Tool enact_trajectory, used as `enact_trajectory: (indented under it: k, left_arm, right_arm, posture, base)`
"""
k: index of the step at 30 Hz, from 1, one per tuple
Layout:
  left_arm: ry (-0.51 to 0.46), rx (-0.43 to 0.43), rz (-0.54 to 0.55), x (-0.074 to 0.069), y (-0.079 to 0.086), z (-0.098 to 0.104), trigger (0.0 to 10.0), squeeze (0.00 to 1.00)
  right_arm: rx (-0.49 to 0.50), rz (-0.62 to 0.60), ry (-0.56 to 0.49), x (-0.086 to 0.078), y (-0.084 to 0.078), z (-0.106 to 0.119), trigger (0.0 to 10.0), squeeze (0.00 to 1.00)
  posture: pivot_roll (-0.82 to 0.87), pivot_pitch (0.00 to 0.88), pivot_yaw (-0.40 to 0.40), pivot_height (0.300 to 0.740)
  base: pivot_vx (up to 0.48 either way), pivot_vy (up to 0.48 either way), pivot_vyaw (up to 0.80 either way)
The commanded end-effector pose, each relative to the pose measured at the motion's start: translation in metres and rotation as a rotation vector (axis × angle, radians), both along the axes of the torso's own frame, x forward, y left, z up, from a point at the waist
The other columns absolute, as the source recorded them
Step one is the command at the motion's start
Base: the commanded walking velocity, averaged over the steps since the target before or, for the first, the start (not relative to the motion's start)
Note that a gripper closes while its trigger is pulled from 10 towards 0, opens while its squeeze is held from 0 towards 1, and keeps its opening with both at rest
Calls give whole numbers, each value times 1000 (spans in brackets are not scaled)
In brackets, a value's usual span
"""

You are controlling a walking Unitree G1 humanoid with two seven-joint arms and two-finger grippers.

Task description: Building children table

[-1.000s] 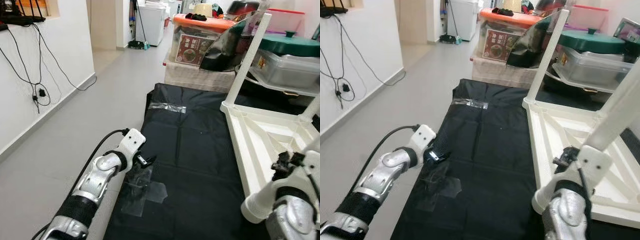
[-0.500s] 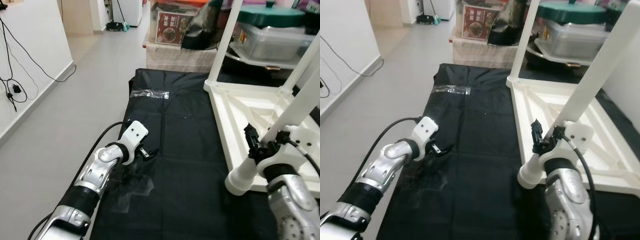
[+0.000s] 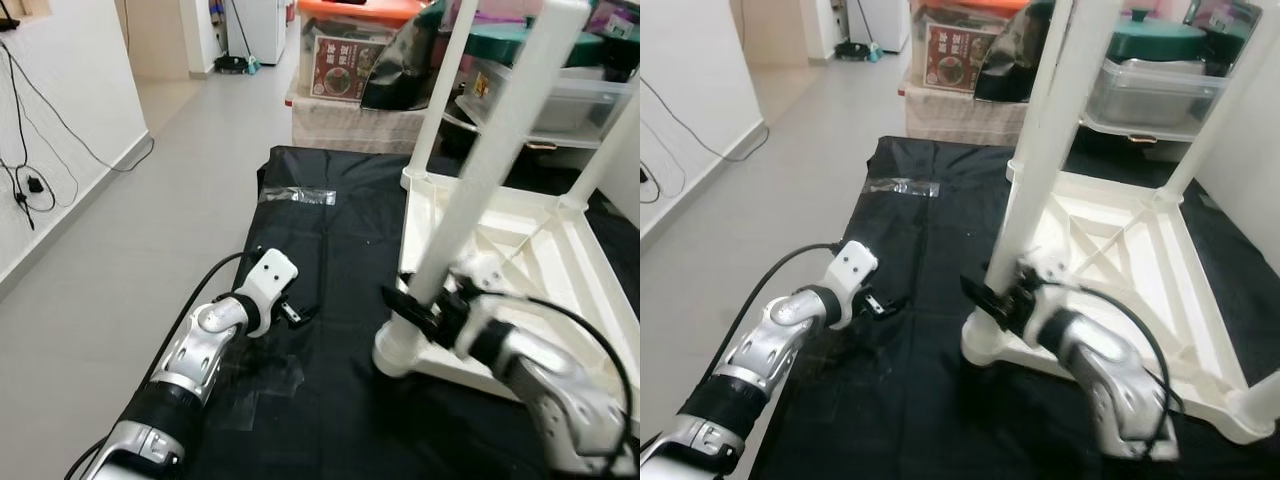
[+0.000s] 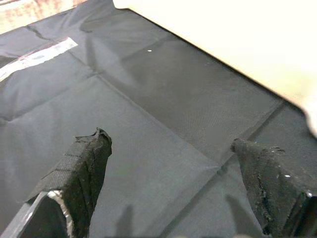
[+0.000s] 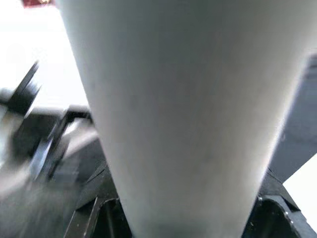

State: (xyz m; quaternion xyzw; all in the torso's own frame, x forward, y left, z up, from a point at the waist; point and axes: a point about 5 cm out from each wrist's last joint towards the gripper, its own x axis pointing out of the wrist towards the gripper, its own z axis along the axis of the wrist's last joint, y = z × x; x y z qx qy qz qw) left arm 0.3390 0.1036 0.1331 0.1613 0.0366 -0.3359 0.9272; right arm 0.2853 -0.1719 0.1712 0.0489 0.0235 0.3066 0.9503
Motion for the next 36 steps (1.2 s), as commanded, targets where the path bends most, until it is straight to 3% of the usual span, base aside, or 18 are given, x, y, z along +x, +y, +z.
enact_trajectory:
  k: [1,2,4,7,11,14,16,17,19,20,22,23,26,27,28,30,32,36]
  left_arm:
    - [1,17,9,-1,7,-2,10000,0]
    - [1,17,9,-1,7,-2,10000,0]
    - [0,19,13,-1,9,-2,10000,0]
    - [8,14,5,-3,7,-4,10000,0]
    - [12,12,0,-5,6,-5,10000,0]
    - [21,16,-19,-7,3,-7,10000,0]
    - [22,18,-22,-6,3,-7,10000,0]
    - [21,19,-22,-4,4,-6,10000,0]
    - [22,21,-22,-3,4,-6,10000,0]
    - [22,21,-24,-3,4,-7,10000,0]
    - [22,21,-24,-3,4,-7,10000,0]
    - [22,22,-26,-3,3,-7,10000,0]
    - [20,9,-23,-4,1,-7,10000,0]
    - [20,9,-23,-4,1,-7,10000,0]
    - [19,11,-20,-4,2,-7,10000,0]
    - [19,14,-14,-3,3,-7,10000,0]
    - [13,16,-15,-2,4,-6,10000,0]
    - [5,18,-11,0,2,-5,10000,0]
  right_arm:
    - [93,-152,-28,6,-9,4,0,0]
    - [93,-152,-28,6,-9,4,0,0]
    - [151,-448,-51,9,-28,3,0,0]
    - [34,-1022,126,-18,-64,-25,0,0]
    - [-43,-1178,166,-35,-74,-33,0,0]
    - [-206,-1231,160,-66,-65,-35,0,0]
    - [-242,-1228,165,-73,-59,-33,0,0]
    - [-249,-1199,180,-75,-51,-33,4980,0]
    - [-247,-1187,190,-76,-46,-34,4980,0]
    - [-214,-1146,154,-73,-39,-29,10000,0]
    - [-214,-1146,154,-73,-39,-29,10000,0]
    - [-189,-1120,123,-70,-35,-25,10000,1000]
    - [2,-842,46,-49,-32,0,10000,1000]
    - [2,-842,46,-49,-32,0,10000,1000]
    - [50,-696,43,-46,-31,7,10000,0]
    - [33,-525,-36,-47,-39,27,10000,0]
    - [-82,-366,-136,-53,-50,40,10000,0]
    - [-170,-142,-95,-58,-47,28,10000,0]
  posture:
    - [163,0,-114,740]
    - [163,0,-114,740]
    - [151,0,-110,740]
    - [125,0,-95,740]
    - [125,0,-95,740]
    - [112,0,-83,740]
    - [112,0,-83,740]
    - [112,0,-83,740]
    - [84,0,-67,740]
    - [83,0,-71,740]
    - [83,0,-71,740]
    - [83,0,-71,740]
    - [97,0,-83,740]
    - [97,0,-83,740]
    - [97,0,-83,740]
    - [101,0,-83,740]
    - [103,0,-87,740]
    - [105,0,-94,740]
  base:
    - [0,0,0]
    - [0,0,0]
    - [0,0,0]
    - [0,0,0]
    - [0,0,0]
    - [0,0,0]
    - [0,0,0]
    - [0,0,0]
    - [0,0,0]
    - [0,0,0]
    - [0,0,0]
    - [0,0,0]
    - [0,0,0]
    - [0,0,0]
    - [0,0,0]
    - [0,0,0]
    - [0,0,0]
    - [0,0,0]
